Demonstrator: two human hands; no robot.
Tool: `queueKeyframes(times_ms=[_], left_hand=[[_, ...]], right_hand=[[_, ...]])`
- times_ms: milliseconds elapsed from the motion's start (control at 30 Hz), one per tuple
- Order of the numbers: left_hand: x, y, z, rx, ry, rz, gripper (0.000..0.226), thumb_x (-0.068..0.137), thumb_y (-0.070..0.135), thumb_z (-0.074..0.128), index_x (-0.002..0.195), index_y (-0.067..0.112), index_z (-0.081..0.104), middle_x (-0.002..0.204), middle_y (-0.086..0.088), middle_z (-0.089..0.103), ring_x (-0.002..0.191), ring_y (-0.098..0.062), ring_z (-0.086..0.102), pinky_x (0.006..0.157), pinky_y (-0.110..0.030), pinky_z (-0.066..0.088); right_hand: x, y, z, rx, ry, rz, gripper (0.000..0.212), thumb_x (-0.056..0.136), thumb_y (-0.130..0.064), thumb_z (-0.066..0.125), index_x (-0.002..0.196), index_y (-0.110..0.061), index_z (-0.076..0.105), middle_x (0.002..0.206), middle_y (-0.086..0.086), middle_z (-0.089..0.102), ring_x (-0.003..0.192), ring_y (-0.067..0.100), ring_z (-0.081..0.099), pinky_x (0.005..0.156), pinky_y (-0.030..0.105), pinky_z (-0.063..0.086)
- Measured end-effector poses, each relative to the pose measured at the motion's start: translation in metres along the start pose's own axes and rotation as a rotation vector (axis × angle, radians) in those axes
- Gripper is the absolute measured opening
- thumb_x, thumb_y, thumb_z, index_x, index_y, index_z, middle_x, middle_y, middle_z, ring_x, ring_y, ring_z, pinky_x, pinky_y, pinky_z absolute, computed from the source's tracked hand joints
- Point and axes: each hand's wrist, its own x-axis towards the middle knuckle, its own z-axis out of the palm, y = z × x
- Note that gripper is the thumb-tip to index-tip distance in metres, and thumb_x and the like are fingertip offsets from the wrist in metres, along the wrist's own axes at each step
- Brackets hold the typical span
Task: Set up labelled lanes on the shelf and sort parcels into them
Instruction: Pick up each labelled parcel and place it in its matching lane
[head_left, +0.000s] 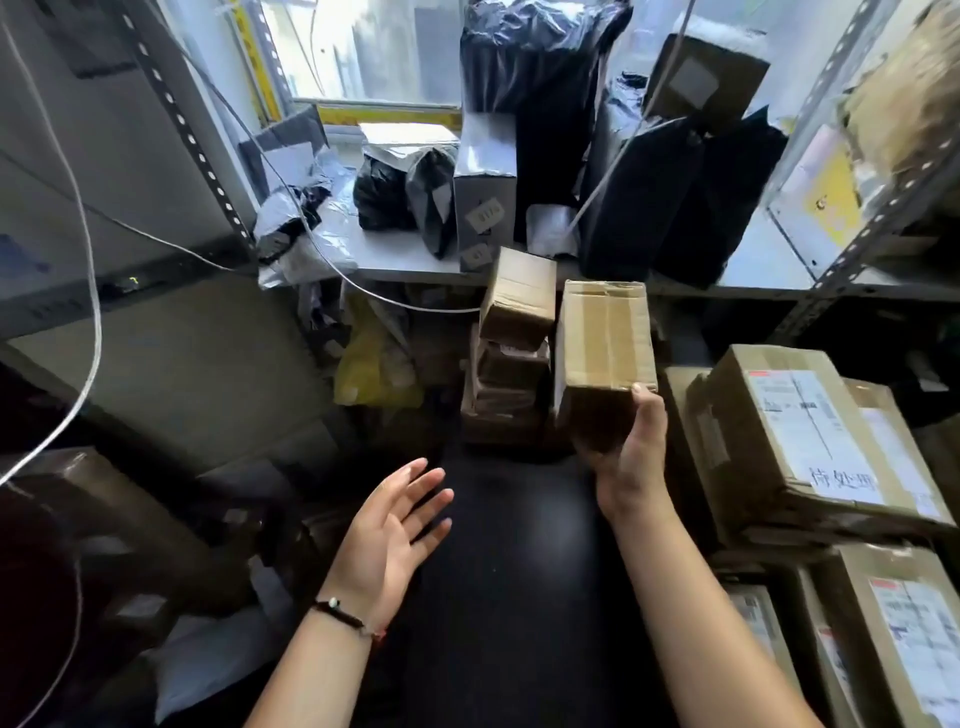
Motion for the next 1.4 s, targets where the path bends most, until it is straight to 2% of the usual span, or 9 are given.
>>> queueKeyframes(times_ms=[167,267,400,600,700,800,1033,1200,1400], left_hand=[[-0.004,-0.007,0.021,0.229,-0.137,0.080,0.045,0.089,0.044,0.063,0.128,0.023,0.062,0.132,0.000,0.065,0.122,-0.021,0.060,0.107,-0.042,0.042],[-0.012,-0.023,0.036,0.396,-0.246,0.175,0.075,0.072,0.059,0.070,0.140,0.031,0.052,0.137,0.007,0.060,0.128,-0.013,0.055,0.113,-0.040,0.039],[-0.030,-0.048,0.047,0.400,-0.422,0.160,0.070,0.088,0.046,0.068,0.149,0.024,0.041,0.134,0.001,0.064,0.121,-0.013,0.062,0.102,-0.033,0.050],[-0.043,-0.067,0.035,0.307,-0.492,0.067,0.073,0.083,0.053,0.065,0.144,0.016,0.049,0.135,-0.011,0.063,0.126,-0.030,0.059,0.110,-0.053,0.042],[-0.046,-0.069,0.030,0.325,-0.501,0.025,0.074,0.082,0.057,0.067,0.144,0.020,0.049,0.135,-0.012,0.063,0.127,-0.033,0.058,0.112,-0.062,0.036],[-0.057,-0.074,0.037,0.379,-0.521,0.055,0.071,0.078,0.055,0.064,0.141,0.024,0.052,0.129,-0.006,0.067,0.121,-0.028,0.063,0.107,-0.054,0.045],[-0.099,-0.116,0.102,0.444,-0.631,0.052,0.061,0.080,0.046,0.063,0.136,0.026,0.055,0.120,0.002,0.072,0.103,-0.013,0.070,0.075,-0.025,0.056],[-0.136,-0.170,0.187,0.553,-0.736,0.016,0.066,0.069,0.058,0.063,0.130,0.032,0.059,0.117,0.006,0.073,0.103,-0.011,0.068,0.086,-0.034,0.054],[-0.184,-0.274,0.284,0.597,-0.883,-0.070,0.048,0.072,0.050,0.064,0.117,0.034,0.066,0.108,0.006,0.074,0.095,-0.014,0.067,0.085,-0.034,0.051]], right_hand=[[-0.066,0.017,-0.038,0.394,-0.180,0.370,0.068,0.088,-0.062,0.039,0.121,-0.010,0.068,0.122,0.024,0.068,0.111,0.046,0.063,0.103,0.061,0.046],[-0.099,0.023,-0.049,0.522,-0.247,0.416,0.072,0.086,-0.060,0.041,0.123,-0.005,0.069,0.129,0.026,0.064,0.108,0.044,0.066,0.097,0.055,0.049],[-0.133,0.027,-0.064,0.536,-0.287,0.359,0.069,0.081,-0.055,0.045,0.118,-0.005,0.073,0.131,0.025,0.063,0.106,0.042,0.065,0.096,0.053,0.048],[-0.160,0.044,-0.092,0.292,-0.157,0.386,0.061,0.086,-0.046,0.041,0.124,-0.009,0.070,0.127,0.023,0.067,0.117,0.042,0.062,0.109,0.055,0.036],[-0.166,0.046,-0.109,0.139,-0.008,0.337,0.040,0.096,-0.036,0.042,0.107,-0.014,0.073,0.107,0.012,0.073,0.097,0.029,0.066,0.093,0.045,0.049],[-0.173,0.034,-0.124,0.065,-0.005,0.294,0.042,0.099,-0.043,0.045,0.119,-0.016,0.070,0.118,0.011,0.069,0.101,0.026,0.065,0.085,0.040,0.054],[-0.194,-0.022,-0.200,-0.111,-0.063,0.039,0.064,0.093,-0.072,0.038,0.133,-0.028,0.063,0.130,0.003,0.069,0.127,0.022,0.061,0.109,0.049,0.045],[-0.216,-0.072,-0.290,-0.208,-0.029,-0.146,0.044,0.094,-0.058,0.053,0.124,-0.029,0.067,0.120,-0.004,0.074,0.112,0.013,0.068,0.090,0.036,0.049],[-0.240,-0.119,-0.415,-0.145,0.174,-0.252,0.082,0.078,-0.069,0.071,0.142,-0.020,0.054,0.132,0.005,0.068,0.127,0.025,0.061,0.110,0.048,0.044]])
